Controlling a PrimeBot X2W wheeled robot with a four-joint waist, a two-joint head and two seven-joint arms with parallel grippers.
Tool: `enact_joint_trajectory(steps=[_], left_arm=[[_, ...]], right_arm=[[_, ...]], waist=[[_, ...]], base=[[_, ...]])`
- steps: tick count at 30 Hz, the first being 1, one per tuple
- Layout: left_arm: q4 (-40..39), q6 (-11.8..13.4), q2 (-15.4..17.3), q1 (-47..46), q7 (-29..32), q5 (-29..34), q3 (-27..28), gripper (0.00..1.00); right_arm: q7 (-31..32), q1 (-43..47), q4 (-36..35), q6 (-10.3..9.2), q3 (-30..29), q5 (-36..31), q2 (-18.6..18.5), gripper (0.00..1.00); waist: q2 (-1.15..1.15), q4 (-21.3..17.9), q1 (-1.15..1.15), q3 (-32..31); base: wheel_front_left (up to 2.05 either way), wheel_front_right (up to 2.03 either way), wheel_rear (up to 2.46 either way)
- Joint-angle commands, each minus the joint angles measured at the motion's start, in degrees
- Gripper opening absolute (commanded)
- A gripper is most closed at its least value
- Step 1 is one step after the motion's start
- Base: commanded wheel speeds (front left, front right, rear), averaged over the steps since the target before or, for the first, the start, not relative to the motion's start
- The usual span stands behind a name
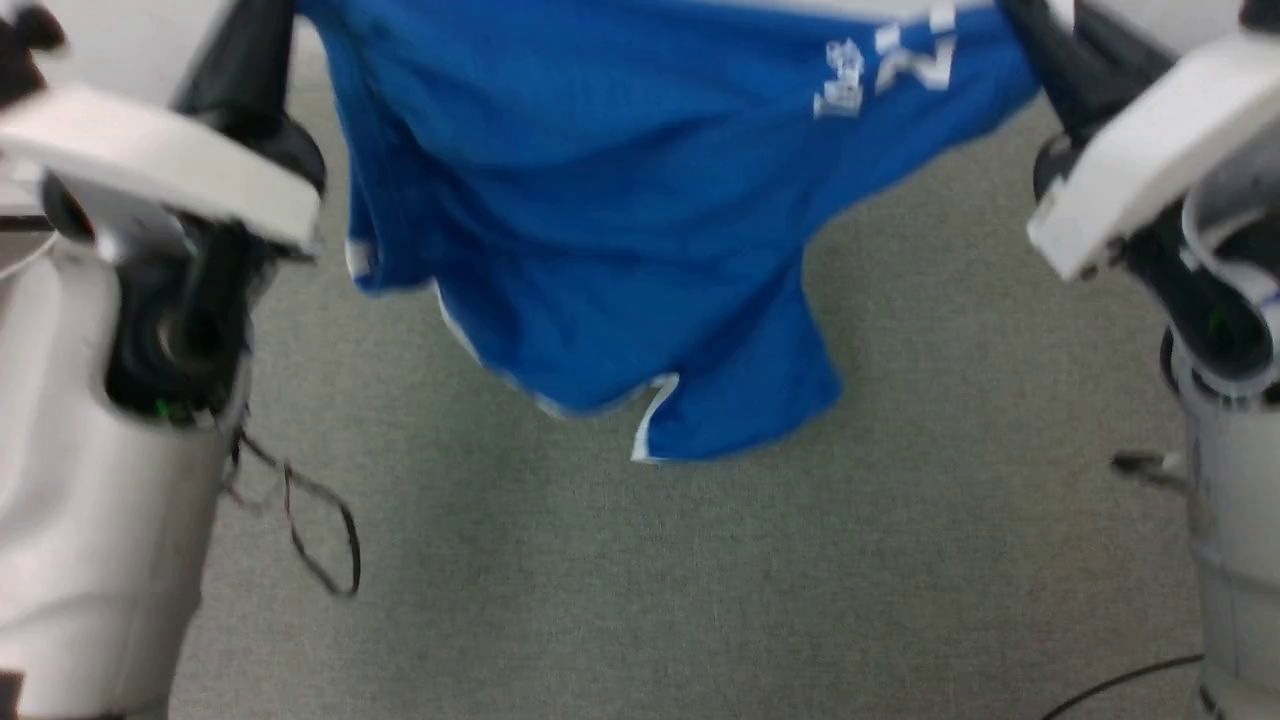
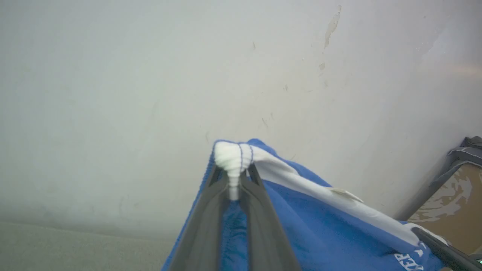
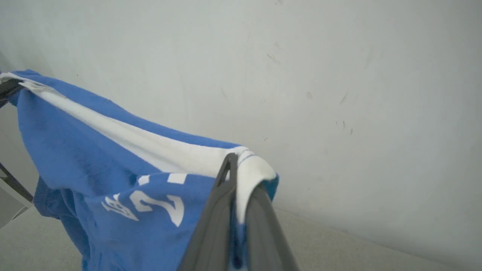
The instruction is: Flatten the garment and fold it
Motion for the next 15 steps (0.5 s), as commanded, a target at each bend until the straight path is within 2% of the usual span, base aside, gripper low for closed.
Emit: enact_joint_trajectory(steps=[1,5,11,15], left_arm=[[1.4,0.1,0.2,-2.5,-0.5,0.5,0.6,0.00],[6.8,0.3,-0.4,-11.2,-3.1,2.1,1.9,0.00],[13.2,0.0,-1.9,-23.0,-9.1,5.1,3.2,0.00],[16.3,-1.1,-2.7,-26.5,-12.9,6.6,3.1,0.00]], right_arm=[[-1.1,-2.6,1.4,-0.05,0.9,-1.0,-0.8,0.00],[-6.6,-12.5,8.0,-0.05,4.0,-5.0,-2.5,0.00],[-18.5,-28.0,19.4,-0.05,4.8,-10.8,-1.7,0.00],[-24.2,-33.2,24.7,-0.05,5.9,-12.5,-1.3,0.00]], waist=[[0.00,-1.1,-0.01,3.7],[0.00,-2.1,-0.01,7.2],[0.00,-2.7,-0.01,10.8],[0.00,-2.3,-0.01,12.0]], base=[[0.00,0.00,0.00],[0.00,0.00,0.00],[0.00,0.00,0.00],[0.00,0.00,0.00]])
